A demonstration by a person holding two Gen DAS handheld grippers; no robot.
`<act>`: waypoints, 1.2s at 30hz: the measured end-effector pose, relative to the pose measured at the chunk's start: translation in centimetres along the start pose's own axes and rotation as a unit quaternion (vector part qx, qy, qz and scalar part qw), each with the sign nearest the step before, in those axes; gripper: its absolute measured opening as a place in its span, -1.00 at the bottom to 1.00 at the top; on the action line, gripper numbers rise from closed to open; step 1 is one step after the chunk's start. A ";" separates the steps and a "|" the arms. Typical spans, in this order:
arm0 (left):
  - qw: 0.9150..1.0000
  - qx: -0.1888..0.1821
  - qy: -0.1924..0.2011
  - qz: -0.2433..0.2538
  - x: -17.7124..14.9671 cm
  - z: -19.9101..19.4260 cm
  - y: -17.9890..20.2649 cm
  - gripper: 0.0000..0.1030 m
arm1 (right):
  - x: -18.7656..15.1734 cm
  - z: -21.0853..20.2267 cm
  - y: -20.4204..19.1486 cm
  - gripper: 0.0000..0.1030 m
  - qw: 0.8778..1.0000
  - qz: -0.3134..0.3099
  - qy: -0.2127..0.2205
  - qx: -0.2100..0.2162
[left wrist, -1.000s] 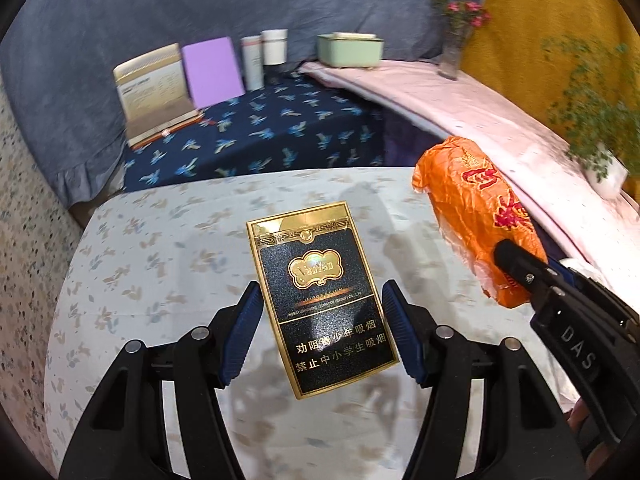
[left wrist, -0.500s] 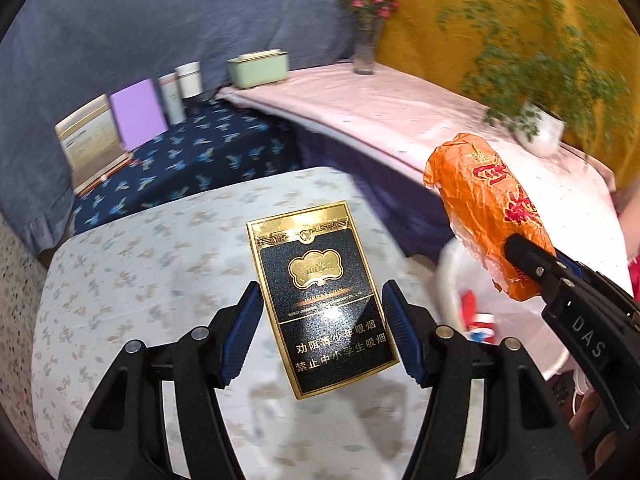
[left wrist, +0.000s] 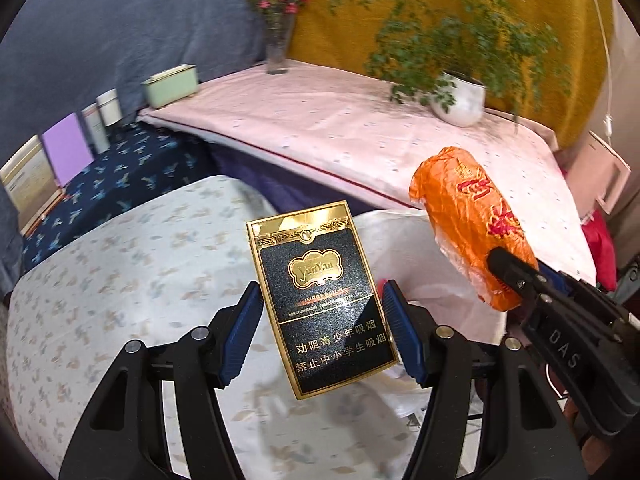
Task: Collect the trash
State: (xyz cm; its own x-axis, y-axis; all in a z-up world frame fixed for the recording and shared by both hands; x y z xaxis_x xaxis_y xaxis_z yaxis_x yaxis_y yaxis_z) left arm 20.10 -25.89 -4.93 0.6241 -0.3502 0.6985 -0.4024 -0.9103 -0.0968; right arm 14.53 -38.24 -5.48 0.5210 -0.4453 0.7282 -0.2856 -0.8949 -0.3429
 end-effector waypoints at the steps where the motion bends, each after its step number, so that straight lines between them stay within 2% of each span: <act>1: 1.000 -0.005 0.000 0.003 0.1 0.1 0.7 0.14 | -0.1 -0.2 0.6 -0.61 1.000 0.003 0.001 -0.002; 11: 0.999 -0.028 -0.001 0.024 0.3 0.8 4.4 0.15 | -0.8 -0.8 4.3 -0.59 1.000 0.023 0.000 -0.013; 16: 0.999 -0.027 0.004 0.029 0.3 1.1 5.1 0.16 | -0.8 -0.5 4.8 -0.49 1.000 0.029 0.000 -0.013; 17: 0.999 -0.026 0.004 0.030 0.4 1.2 5.1 0.26 | -0.8 -0.5 4.8 -0.47 0.999 0.029 0.002 -0.015; 19: 0.999 -0.021 0.008 0.028 0.4 1.2 5.0 0.34 | -0.8 -0.5 4.9 -0.31 0.999 0.029 0.005 -0.016; 20: 0.999 -0.018 0.010 0.029 0.4 1.2 5.0 0.37 | -0.8 -0.5 5.0 -0.29 0.999 0.030 0.006 -0.017; 29: 1.000 -0.012 0.007 0.024 0.2 1.2 4.3 0.39 | -0.7 -0.7 4.9 -0.25 1.000 0.025 0.007 -0.016; 36: 1.000 -0.006 0.010 0.020 0.1 0.6 3.6 0.39 | -0.6 -1.5 4.1 -0.11 1.000 0.013 0.013 -0.021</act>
State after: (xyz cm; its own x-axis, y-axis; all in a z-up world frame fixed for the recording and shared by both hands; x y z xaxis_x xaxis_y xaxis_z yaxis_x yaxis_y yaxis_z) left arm 19.07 -29.32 -5.63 0.5936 -0.3815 0.7085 -0.4349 -0.8929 -0.1165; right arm 11.84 -41.58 -6.41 0.4914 -0.4671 0.7351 -0.3320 -0.8808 -0.3377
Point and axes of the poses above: each gripper's, at about its wrist camera, not at the fingertips, and z roughly the way its jaws point, y to its right, x to its top, the point moved 9 cm from there along z, roughly the way its jaws point, and after that the axes turned 11 degrees about x, right-handed, at the moved point
